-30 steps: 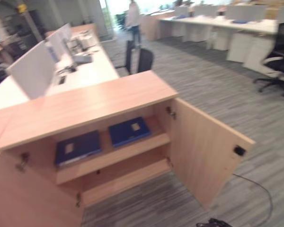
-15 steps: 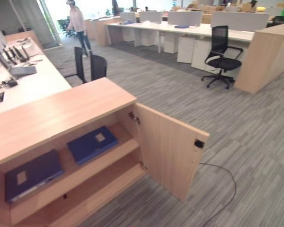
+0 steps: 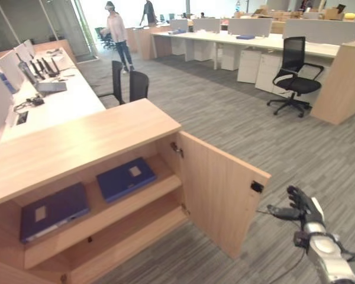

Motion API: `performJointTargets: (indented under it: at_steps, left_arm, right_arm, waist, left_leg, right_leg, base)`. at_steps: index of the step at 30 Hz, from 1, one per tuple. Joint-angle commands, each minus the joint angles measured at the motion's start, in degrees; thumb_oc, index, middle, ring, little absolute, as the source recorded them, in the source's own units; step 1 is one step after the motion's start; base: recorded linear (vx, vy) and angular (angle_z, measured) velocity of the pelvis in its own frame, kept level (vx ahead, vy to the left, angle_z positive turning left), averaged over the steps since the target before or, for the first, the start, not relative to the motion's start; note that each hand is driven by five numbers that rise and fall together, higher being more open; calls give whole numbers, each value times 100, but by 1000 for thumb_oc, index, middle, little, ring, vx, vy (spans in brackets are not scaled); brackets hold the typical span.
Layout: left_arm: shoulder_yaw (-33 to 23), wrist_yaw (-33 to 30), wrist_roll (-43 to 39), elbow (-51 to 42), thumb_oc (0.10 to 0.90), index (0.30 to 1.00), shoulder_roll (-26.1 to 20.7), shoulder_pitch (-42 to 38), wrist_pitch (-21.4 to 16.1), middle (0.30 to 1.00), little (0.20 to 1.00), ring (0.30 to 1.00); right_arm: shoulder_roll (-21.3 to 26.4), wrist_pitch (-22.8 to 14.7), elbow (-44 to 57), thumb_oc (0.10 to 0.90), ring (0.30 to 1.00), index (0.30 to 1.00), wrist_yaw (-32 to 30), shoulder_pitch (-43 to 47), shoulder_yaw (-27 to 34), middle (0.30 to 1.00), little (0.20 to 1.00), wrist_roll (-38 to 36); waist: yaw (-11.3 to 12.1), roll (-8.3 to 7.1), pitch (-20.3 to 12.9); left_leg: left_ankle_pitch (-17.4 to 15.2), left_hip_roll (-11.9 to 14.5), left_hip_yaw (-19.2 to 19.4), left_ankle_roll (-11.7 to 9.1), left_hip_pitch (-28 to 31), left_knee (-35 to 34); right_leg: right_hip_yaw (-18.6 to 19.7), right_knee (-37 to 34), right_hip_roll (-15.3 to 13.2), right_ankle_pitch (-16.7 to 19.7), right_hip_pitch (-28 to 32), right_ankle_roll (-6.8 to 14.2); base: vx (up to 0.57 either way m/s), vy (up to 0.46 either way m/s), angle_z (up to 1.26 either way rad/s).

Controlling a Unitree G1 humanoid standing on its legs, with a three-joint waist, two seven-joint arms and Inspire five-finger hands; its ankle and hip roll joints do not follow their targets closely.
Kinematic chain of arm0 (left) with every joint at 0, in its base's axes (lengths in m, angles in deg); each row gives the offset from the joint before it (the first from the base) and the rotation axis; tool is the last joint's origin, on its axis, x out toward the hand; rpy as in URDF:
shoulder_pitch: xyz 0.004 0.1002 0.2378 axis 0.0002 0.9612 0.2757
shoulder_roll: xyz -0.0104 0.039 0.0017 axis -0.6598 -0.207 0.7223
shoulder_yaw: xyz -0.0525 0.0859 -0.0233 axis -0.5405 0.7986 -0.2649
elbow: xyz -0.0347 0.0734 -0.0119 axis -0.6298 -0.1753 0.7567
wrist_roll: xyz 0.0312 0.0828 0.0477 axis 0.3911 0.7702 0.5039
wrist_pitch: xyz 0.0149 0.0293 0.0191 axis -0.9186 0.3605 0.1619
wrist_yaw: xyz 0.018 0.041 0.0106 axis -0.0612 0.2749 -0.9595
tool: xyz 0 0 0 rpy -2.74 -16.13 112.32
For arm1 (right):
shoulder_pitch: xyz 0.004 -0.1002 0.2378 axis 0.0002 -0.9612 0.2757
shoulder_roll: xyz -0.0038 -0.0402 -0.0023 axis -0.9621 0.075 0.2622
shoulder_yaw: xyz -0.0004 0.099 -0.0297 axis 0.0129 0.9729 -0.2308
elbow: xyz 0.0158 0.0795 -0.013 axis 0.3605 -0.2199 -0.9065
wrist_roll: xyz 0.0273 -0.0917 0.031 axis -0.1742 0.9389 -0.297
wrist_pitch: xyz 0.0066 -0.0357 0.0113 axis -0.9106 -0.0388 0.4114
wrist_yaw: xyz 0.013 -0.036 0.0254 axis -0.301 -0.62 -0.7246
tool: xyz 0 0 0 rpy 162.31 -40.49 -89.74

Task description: Put the empty folder in the office cabinet

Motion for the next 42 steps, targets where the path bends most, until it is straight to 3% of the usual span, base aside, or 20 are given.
performJointTargets:
  at_steps: [1,8,10,11,17,22,25,26,27,28,29,33,34,35,36,39,41,42]
  left_arm:
    - [-87,-21,-172,273,800,900,-213,-153,0,900,900,900]
    - [-102,54,-313,239,800,900,-186,-85,-8,900,900,900]
    - [-136,103,-346,224,800,900,-188,-62,1,900,900,900]
    - [-147,163,-382,209,800,900,-187,-47,0,900,900,900]
    - [-116,235,-510,137,800,900,-187,-87,-48,900,900,900]
    - [4,144,-710,109,800,900,-161,-197,-98,900,900,900]
    - [152,86,-776,24,800,900,-85,-310,-119,900,900,900]
    - [311,90,-855,-27,800,900,-20,-373,-99,900,900,900]
    - [309,91,-856,-30,800,900,-30,-364,-98,900,900,900]
    - [461,32,-925,-115,800,900,17,-357,-75,900,900,900]
    - [534,10,-986,-206,800,900,27,-357,-101,900,900,900]
    - [668,-196,-1357,-400,800,900,63,-511,-194,900,900,900]
    - [751,-219,-1559,-524,800,900,104,-582,-245,900,900,900]
    - [755,-220,-1562,-526,800,900,108,-581,-245,900,900,900]
    - [756,-156,-1690,-557,800,900,135,-563,-227,900,900,900]
    - [750,-43,-1777,-586,800,900,170,-467,-257,900,900,900]
    - [415,-2,-2044,-496,800,900,181,-344,-346,900,900,900]
    - [420,-1,-2048,-494,800,900,187,-342,-349,900,900,900]
  right_arm:
    - [-62,-426,202,800,900,900,336,1205,-388,900,900,201]
    - [-50,-468,676,800,900,900,756,1576,-1108,900,900,81]
    - [117,-472,1217,800,900,900,1203,1739,-1661,900,900,113]
    - [425,-492,1677,800,900,900,1649,2060,-2283,900,900,241]
    - [685,-473,2518,800,900,900,2402,2742,-3294,900,900,-258]
    - [-80,-452,2695,800,900,900,2531,3360,-3854,900,900,-986]
    - [-1109,-219,2405,800,900,900,2567,3265,-4051,900,900,-1727]
    - [-2079,321,1580,800,900,900,2619,2597,-4256,900,900,-3053]
    - [-2100,309,1555,800,900,900,2625,2601,-4259,900,900,-3054]
    - [-2614,312,1157,800,900,900,2345,2277,-4389,900,900,-3513]
    - [-2783,393,965,800,900,900,2297,2117,-4414,900,900,-3732]
    - [-2876,342,578,800,900,900,2187,1871,-4374,900,900,-4103]
    - [-2688,308,662,800,900,900,2195,1814,-4312,900,900,-4137]
    - [-2680,310,668,800,900,900,2193,1811,-4310,900,900,-4139]
    - [-2551,320,737,800,900,900,2229,1782,-4282,900,900,-4186]
    - [-2475,241,853,800,900,900,2306,1789,-4268,900,900,-4238]
    - [-2160,244,866,800,900,900,2402,1666,-4078,900,900,-4089]
    - [-2152,244,869,800,900,900,2406,1661,-4077,900,900,-4088]
  waist:
    - [175,-323,197]
    - [332,-343,247]
    - [387,-367,285]
    - [439,-421,309]
    - [494,-505,351]
    - [618,-567,371]
    - [740,-575,420]
    - [836,-565,472]
    - [830,-574,467]
    - [926,-542,509]
    - [978,-528,554]
    - [1113,-548,806]
    - [1104,-564,859]
    - [1100,-558,852]
    - [1116,-533,826]
    - [1205,-472,778]
    - [1383,-387,747]
    - [1367,-383,740]
  left_leg:
    - [-365,95,-435,-263,-17,-35]
    - [-266,157,-499,-333,-41,-35]
    - [-219,206,-523,-377,-52,-7]
    - [-230,260,-546,-407,-82,119]
    - [-290,369,-587,-449,-178,422]
    - [-352,465,-648,-467,-222,711]
    - [-375,509,-730,-464,-232,829]
    - [-344,501,-803,-459,-226,816]
    - [-345,500,-805,-460,-226,816]
    - [-313,475,-905,-458,-234,771]
    - [-302,453,-985,-455,-281,792]
    - [-224,496,-1127,-537,-874,1347]
    - [-151,740,-637,-562,-978,1583]
    - [-156,746,-646,-565,-994,1599]
    - [-148,925,-404,-601,-956,1643]
    - [-141,915,-570,-686,-801,1433]
    - [213,1105,-641,-867,-662,868]
    - [242,1098,-658,-871,-659,834]
  right_leg:
    - [-152,44,123,-540,186,-163]
    - [-234,40,192,-628,226,-219]
    - [-245,40,243,-678,245,-261]
    - [-252,40,286,-710,267,-301]
    - [-267,40,342,-754,319,-373]
    - [-265,40,388,-808,424,-462]
    - [-324,40,408,-836,506,-517]
    - [-393,44,406,-842,546,-547]
    - [-396,43,406,-844,547,-547]
    - [-473,54,403,-863,570,-558]
    - [-532,75,388,-870,560,-564]
    - [-921,135,264,-903,481,-604]
    - [-1337,161,155,-941,433,-632]
    - [-1344,165,159,-945,427,-634]
    - [-1620,132,115,-973,446,-631]
    - [-1748,119,67,-973,530,-574]
    - [-2098,195,-148,-981,544,-478]
    - [-2117,203,-150,-988,541,-477]
  base:
    - [-17,-77,12]
    - [-15,-58,5]
    - [-30,-94,-6]
    - [-25,-82,-8]
    - [-30,-61,-2]
    - [-7,-64,2]
    - [14,-66,12]
    - [10,-44,26]
    - [19,-36,31]
    - [-2,-18,40]
    - [-35,-24,37]
    - [-127,-33,74]
    - [-70,-15,126]
    - [-64,1,171]
    - [41,43,126]
    - [72,98,72]
    - [21,194,38]
    - [-14,206,86]
